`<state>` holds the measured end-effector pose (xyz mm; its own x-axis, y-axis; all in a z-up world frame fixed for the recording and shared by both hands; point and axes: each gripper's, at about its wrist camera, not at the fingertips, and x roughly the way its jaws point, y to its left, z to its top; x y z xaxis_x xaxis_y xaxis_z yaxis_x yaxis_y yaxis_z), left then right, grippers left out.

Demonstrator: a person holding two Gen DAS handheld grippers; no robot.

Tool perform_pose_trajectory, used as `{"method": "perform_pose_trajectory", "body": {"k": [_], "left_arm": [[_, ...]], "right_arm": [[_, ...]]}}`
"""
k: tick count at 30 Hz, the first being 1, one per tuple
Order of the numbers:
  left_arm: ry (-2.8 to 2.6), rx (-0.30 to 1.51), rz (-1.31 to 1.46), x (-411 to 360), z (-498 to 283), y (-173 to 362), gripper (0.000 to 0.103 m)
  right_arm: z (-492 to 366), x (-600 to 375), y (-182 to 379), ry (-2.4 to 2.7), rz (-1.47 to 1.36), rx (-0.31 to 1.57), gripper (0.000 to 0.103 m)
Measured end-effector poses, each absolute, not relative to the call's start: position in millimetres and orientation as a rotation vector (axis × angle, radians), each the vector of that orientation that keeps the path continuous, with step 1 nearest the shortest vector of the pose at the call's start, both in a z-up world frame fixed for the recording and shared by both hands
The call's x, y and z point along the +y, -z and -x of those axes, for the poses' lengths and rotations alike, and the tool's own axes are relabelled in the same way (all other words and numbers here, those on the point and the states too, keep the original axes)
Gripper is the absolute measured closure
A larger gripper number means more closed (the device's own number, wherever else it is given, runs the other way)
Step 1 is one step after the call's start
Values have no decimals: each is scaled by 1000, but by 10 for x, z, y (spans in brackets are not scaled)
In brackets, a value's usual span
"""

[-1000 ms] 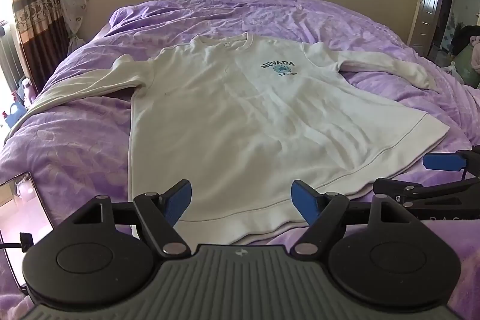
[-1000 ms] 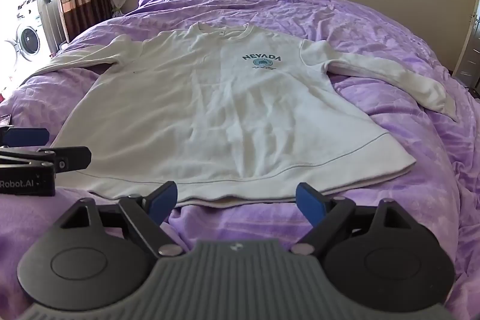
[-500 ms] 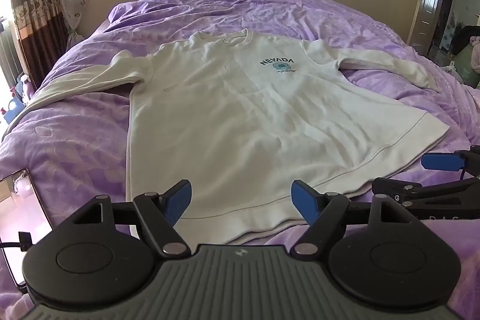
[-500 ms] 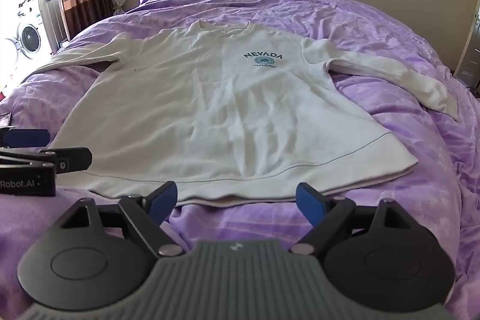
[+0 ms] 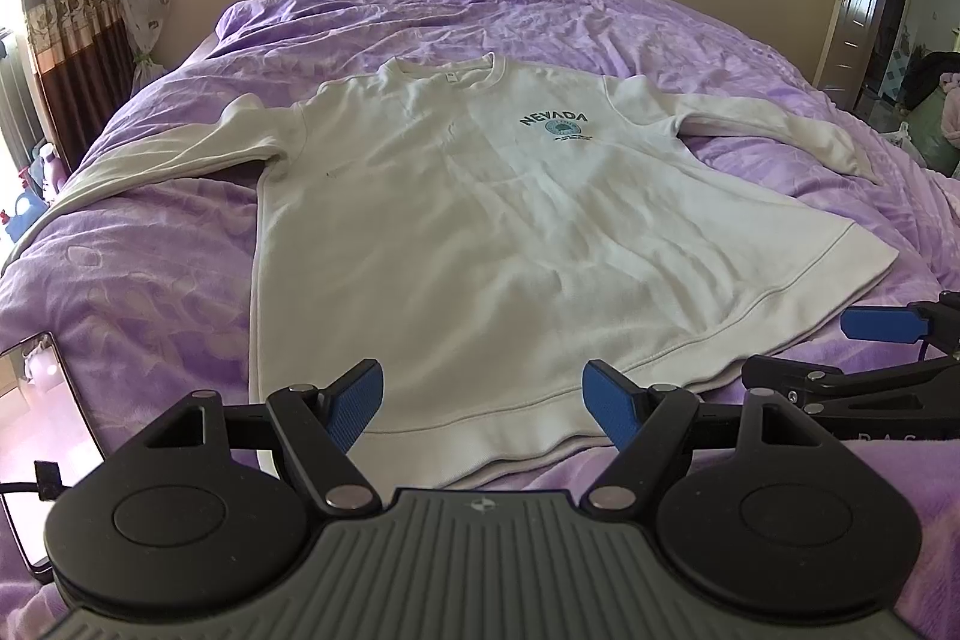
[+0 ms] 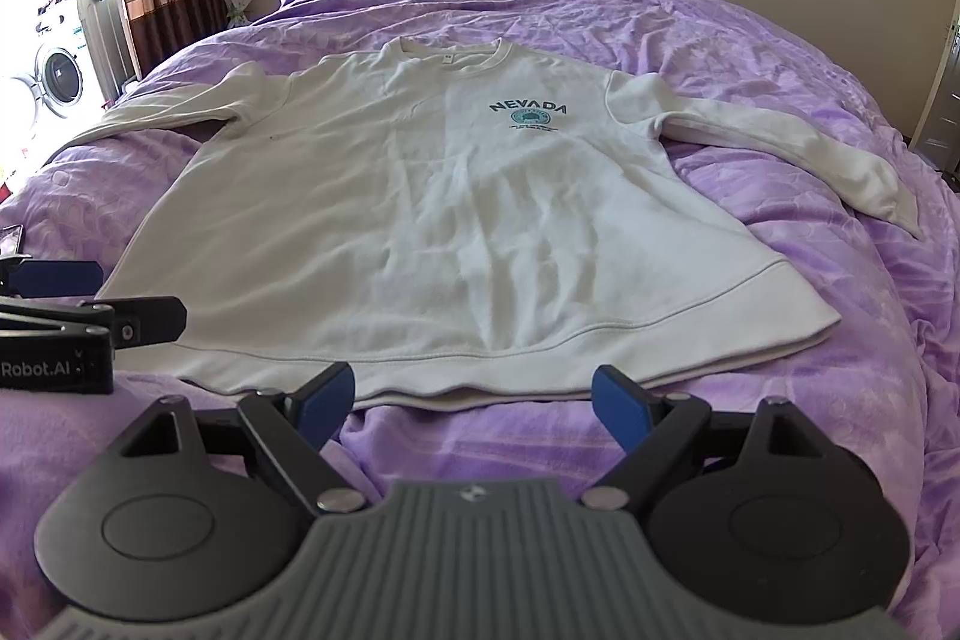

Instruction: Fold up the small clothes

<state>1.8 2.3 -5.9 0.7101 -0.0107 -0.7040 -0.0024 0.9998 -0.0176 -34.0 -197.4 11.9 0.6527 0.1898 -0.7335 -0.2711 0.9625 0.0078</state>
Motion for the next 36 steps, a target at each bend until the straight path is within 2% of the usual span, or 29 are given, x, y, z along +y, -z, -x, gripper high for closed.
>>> {"method": "perform_pose_trajectory", "body": {"k": [36], "left_arm": [[6, 788, 21, 39, -34, 62, 14]], "right_arm": [[342, -1957, -99, -264, 104, 824, 21]]}}
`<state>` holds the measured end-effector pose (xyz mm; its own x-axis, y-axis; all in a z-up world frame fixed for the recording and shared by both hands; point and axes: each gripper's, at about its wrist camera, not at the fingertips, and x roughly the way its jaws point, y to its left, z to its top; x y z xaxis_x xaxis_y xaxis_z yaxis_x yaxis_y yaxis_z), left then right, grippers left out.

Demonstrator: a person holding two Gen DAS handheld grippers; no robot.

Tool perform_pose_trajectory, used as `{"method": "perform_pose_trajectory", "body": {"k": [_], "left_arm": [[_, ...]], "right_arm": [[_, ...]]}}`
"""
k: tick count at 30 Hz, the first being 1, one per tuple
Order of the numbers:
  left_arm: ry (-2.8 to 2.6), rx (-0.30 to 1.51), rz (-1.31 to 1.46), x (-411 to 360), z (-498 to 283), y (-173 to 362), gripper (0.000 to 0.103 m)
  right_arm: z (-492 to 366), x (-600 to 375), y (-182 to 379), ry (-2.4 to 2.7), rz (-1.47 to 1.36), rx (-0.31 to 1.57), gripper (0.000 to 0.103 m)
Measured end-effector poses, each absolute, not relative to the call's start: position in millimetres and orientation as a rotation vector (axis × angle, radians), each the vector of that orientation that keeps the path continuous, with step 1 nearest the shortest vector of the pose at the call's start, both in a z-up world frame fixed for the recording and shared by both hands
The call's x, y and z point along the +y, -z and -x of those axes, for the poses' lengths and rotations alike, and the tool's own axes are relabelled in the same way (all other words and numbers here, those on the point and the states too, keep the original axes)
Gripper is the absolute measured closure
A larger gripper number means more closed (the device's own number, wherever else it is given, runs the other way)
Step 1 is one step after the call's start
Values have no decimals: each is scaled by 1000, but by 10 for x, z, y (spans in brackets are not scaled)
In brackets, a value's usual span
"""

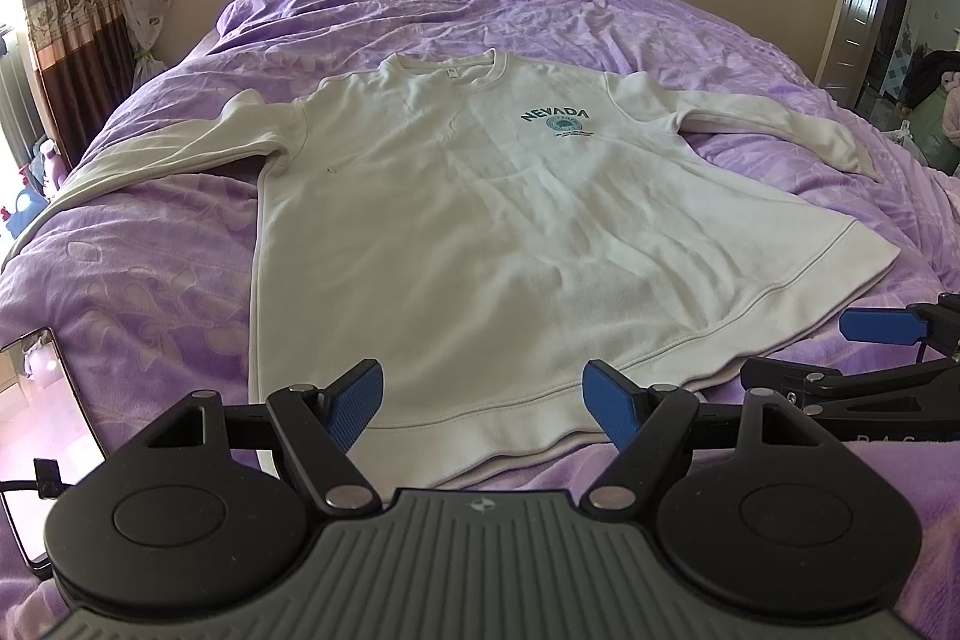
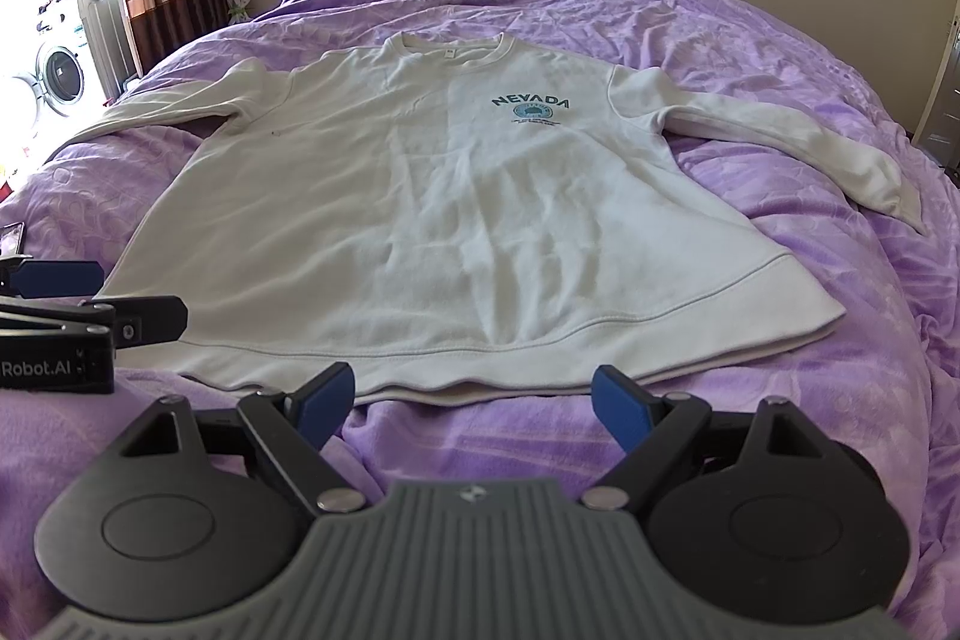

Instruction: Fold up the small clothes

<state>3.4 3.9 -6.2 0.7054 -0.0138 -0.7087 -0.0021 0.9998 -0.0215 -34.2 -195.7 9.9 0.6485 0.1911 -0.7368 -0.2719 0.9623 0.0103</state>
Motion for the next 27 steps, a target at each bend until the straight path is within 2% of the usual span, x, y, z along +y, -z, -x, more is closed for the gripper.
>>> {"method": "perform_pose_trajectory", "body": {"k": [27], "left_arm": [[8, 792, 24, 32, -33, 49, 14]], "right_arm": [[356, -1953, -58, -270, 98, 834, 21]]}}
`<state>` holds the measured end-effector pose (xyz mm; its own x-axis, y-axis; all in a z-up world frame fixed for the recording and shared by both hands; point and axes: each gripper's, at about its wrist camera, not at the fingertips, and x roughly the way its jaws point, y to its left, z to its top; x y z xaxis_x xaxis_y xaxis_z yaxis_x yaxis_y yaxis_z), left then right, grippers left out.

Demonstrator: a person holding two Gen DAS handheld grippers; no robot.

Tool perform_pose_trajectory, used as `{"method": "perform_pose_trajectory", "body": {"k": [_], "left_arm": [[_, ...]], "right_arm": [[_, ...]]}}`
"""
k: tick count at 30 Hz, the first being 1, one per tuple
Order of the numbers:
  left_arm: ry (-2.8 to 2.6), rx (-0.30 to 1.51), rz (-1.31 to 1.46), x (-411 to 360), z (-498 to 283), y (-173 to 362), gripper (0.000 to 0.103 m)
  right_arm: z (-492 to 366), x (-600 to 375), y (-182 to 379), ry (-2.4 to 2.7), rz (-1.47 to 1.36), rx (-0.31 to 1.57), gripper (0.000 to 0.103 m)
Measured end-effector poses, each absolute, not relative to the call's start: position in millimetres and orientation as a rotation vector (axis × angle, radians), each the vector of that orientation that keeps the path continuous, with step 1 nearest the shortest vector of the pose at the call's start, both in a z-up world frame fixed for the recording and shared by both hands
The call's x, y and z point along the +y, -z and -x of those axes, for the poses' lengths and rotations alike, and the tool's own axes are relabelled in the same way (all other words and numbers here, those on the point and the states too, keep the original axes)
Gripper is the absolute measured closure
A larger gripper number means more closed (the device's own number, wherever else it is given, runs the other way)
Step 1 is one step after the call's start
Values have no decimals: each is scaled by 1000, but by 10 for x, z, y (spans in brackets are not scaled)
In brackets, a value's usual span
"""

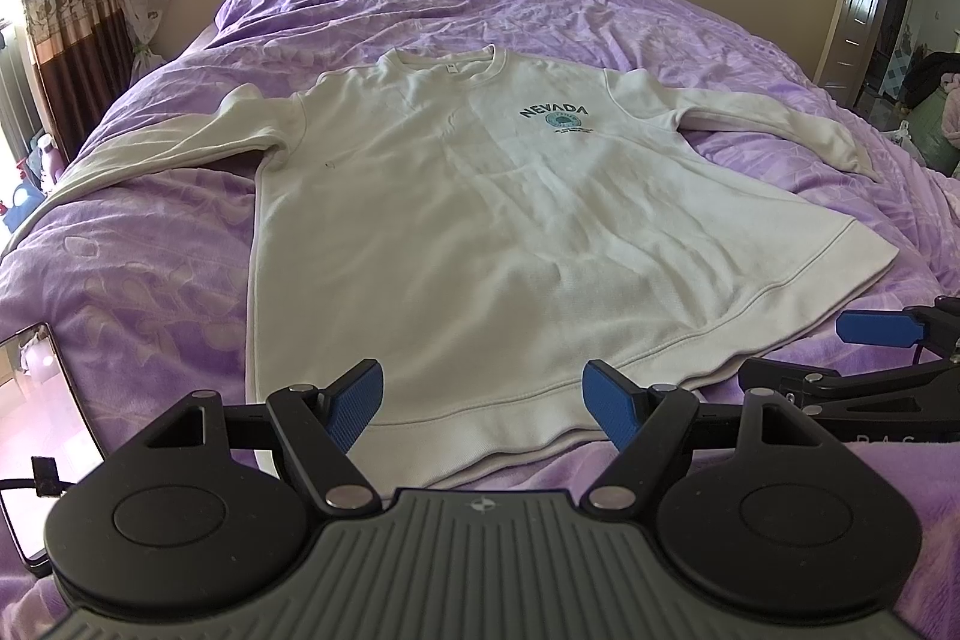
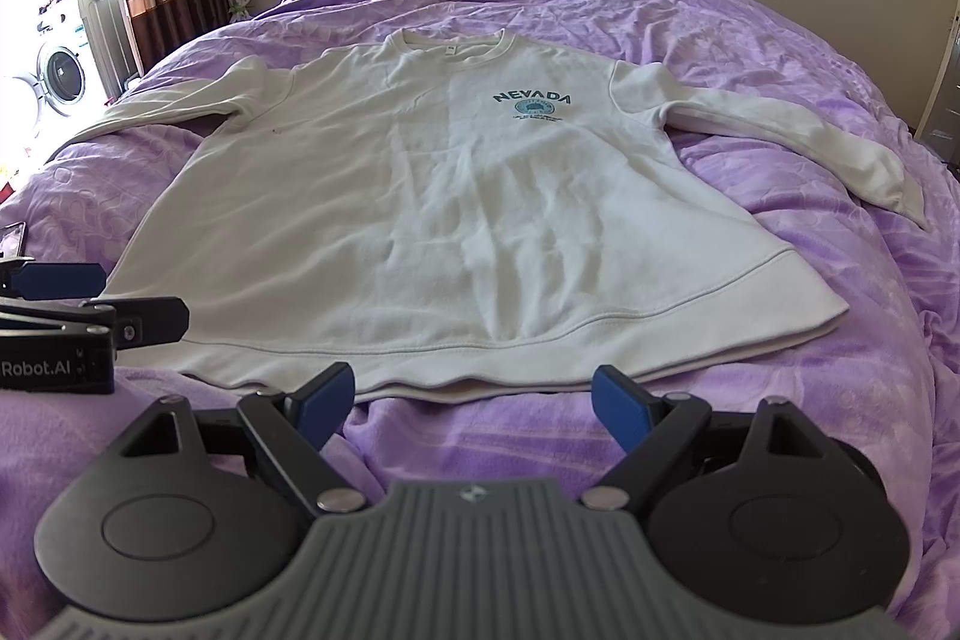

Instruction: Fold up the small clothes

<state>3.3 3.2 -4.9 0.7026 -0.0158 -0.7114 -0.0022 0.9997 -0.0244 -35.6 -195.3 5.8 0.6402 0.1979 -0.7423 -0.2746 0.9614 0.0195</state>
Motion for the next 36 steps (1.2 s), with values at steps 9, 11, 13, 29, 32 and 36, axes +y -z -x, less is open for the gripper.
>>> {"method": "perform_pose_trajectory", "body": {"k": [9, 11, 13, 29, 32, 36], "left_arm": [[0, 790, 25, 66, -9, 134, 15], [-1, 791, 26, 70, 4, 151, 18], [-3, 790, 25, 73, 15, 111, 20], [-241, 681, 69, 1279, -73, -869, 30], [-336, 663, 118, 1701, -79, -1083, 30], [-417, 681, 220, 2376, -154, -1260, 30]], "right_arm": [[296, -2010, -111, -289, 74, 852, 21], [293, -2022, -136, -286, 69, 840, 21], [267, -2039, -173, -294, 70, 827, 21], [-258, -2207, -878, -457, 178, 564, 21], [-457, -2241, -964, -449, 188, 517, 21], [-819, -2232, -1022, -429, 189, 511, 21]]}}
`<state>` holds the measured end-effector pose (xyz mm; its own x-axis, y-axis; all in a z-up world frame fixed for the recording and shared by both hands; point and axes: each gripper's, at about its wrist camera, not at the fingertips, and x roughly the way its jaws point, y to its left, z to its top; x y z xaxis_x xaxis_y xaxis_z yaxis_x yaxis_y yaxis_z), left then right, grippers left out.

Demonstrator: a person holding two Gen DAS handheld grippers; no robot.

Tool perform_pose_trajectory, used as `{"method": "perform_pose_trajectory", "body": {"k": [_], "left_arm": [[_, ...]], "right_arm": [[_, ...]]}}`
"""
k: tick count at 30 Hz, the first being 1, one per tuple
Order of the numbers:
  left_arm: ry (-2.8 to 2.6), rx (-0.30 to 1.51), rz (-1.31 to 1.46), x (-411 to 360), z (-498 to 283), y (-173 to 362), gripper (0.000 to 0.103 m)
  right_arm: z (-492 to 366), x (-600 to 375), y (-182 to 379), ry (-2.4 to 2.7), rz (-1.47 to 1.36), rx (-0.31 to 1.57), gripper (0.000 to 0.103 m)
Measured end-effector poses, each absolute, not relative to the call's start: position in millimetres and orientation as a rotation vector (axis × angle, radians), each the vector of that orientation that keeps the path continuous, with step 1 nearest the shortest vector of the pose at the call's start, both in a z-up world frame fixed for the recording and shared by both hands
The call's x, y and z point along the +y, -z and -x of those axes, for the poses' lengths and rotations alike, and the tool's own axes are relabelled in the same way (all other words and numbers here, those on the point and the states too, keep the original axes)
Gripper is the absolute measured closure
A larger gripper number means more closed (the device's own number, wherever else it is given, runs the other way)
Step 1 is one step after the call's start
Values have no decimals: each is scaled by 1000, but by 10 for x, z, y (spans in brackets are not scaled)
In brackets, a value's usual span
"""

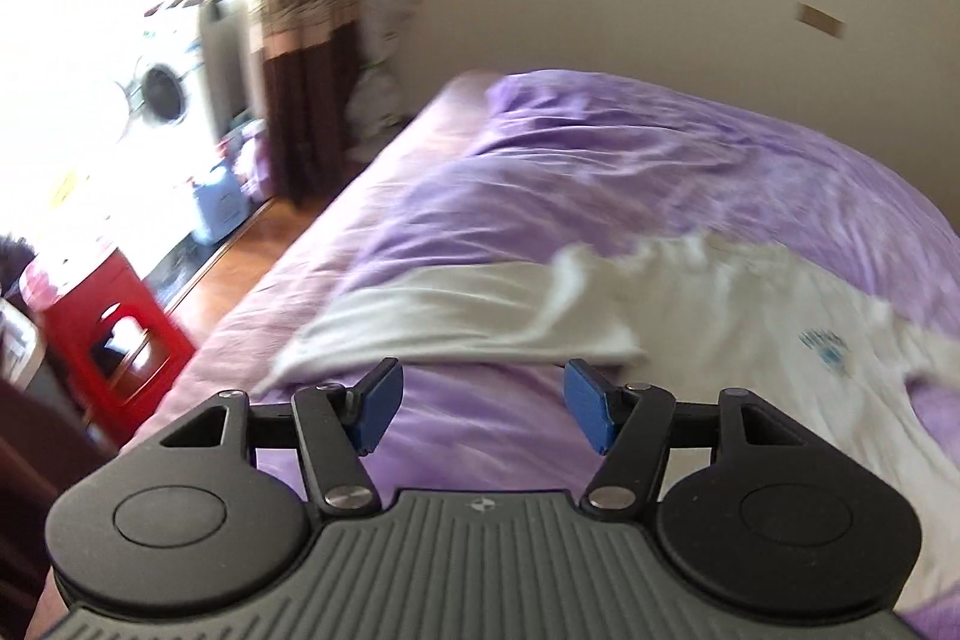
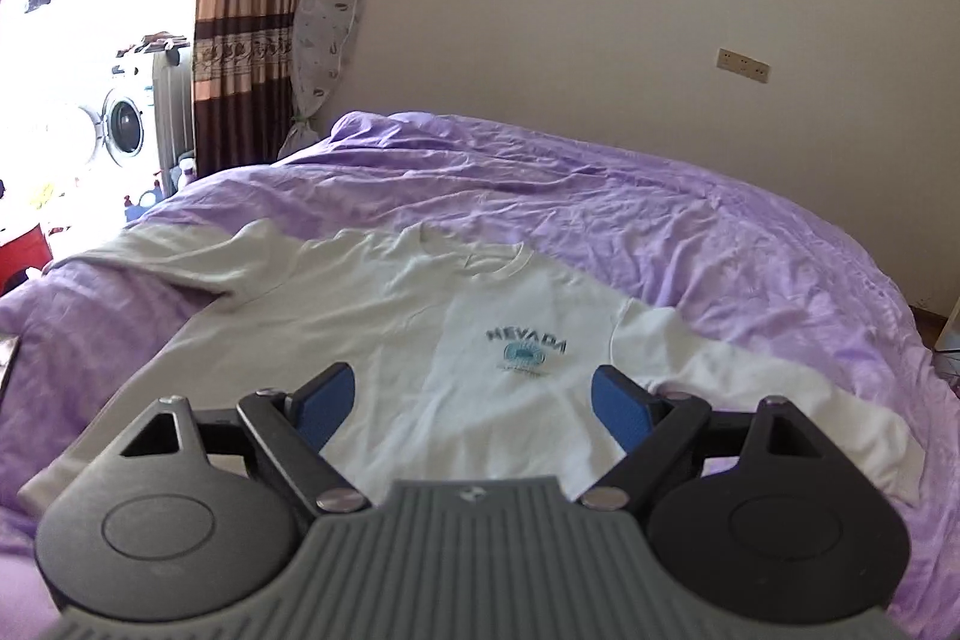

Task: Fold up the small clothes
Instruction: 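Grasp the cuff of a white sweatshirt sleeve with the left tool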

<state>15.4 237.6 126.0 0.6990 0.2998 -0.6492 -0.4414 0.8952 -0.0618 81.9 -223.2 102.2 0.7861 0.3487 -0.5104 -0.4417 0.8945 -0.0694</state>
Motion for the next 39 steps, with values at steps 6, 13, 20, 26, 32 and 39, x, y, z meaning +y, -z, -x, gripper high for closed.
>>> {"method": "perform_pose_trajectory", "body": {"k": [6, 13, 20, 26, 32, 39], "left_arm": [[-514, 792, 404, 3362, -357, -1022, 30], [-581, 794, 782, 4450, -310, -203, 34], [-623, 723, 1093, 4791, -370, 517, 39], [-691, 630, 1249, 4998, -355, 764, 40], [-751, 574, 1234, 5085, -381, 635, 93], [-679, 450, 859, 4549, -609, -640, 97]], "right_arm": [[-1385, -2102, -924, -412, 144, 556, 21], [-1786, -1909, -647, -356, 116, 576, 21], [-2264, -1830, -327, -252, 167, 673, 43], [-2722, -1797, 49, -221, 187, 801, 68], [-2936, -1543, 303, -263, 262, 837, 90], [-3017, -1438, 317, -332, 229, 834, 91]]}}
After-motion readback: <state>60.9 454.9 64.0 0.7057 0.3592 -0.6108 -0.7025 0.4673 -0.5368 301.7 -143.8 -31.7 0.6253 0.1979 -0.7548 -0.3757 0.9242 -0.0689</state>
